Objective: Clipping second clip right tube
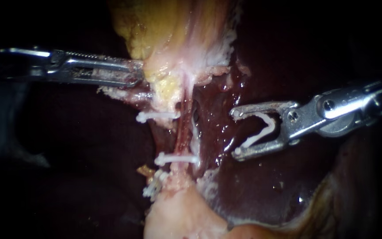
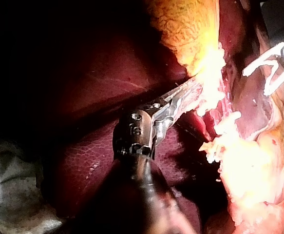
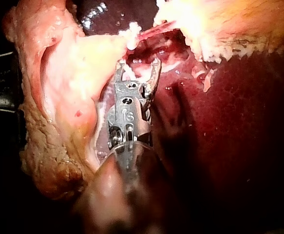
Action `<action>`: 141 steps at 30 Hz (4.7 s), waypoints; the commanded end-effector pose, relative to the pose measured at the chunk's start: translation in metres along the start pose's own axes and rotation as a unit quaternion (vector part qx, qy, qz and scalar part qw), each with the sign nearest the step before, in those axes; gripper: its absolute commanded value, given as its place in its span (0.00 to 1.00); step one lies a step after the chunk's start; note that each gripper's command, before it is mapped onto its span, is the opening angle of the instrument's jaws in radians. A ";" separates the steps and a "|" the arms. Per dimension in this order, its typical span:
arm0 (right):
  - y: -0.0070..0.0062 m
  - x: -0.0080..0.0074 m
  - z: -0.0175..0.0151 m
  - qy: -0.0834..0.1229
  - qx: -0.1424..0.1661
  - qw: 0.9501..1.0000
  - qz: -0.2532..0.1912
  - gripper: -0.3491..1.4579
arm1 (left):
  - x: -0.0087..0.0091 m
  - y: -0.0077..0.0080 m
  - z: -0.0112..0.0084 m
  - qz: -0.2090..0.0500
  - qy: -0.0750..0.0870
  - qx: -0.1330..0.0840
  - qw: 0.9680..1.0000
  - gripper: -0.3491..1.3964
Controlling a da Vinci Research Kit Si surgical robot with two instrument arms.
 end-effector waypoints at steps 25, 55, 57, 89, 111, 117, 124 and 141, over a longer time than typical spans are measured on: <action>-0.0002 0.0002 0.0002 0.000 0.000 1.000 0.000 0.47 | 0.0051 0.0020 -0.0119 -0.018 0.052 0.012 0.998 0.00; 0.0003 -0.0006 0.0133 0.037 0.033 0.986 0.160 0.47 | 0.0046 0.0031 -0.0113 -0.016 0.052 0.012 0.998 0.00; 0.0006 -0.0008 0.0144 0.042 0.035 0.985 0.165 0.47 | 0.0046 0.0032 -0.0113 -0.017 0.051 0.011 0.999 0.00; 0.0013 -0.0005 0.0204 0.137 0.106 0.957 0.235 0.46 | 0.0046 0.0033 -0.0112 -0.017 0.051 0.011 0.998 0.00; -0.0028 0.0037 0.0164 0.161 0.163 0.947 0.226 0.45 | 0.0045 0.0033 -0.0113 -0.016 0.051 0.011 0.998 0.00; -0.0030 0.0038 0.0164 0.161 0.164 0.947 0.226 0.45 | 0.0045 0.0033 -0.0113 -0.016 0.051 0.011 0.998 0.00; -0.0031 0.0037 0.0163 0.161 0.163 0.947 0.226 0.42 | 0.0045 0.0033 -0.0113 -0.016 0.051 0.011 0.998 0.00; -0.0029 0.0036 0.0162 0.152 0.175 0.931 0.281 0.01 | 0.0045 0.0033 -0.0113 -0.016 0.051 0.011 0.998 0.00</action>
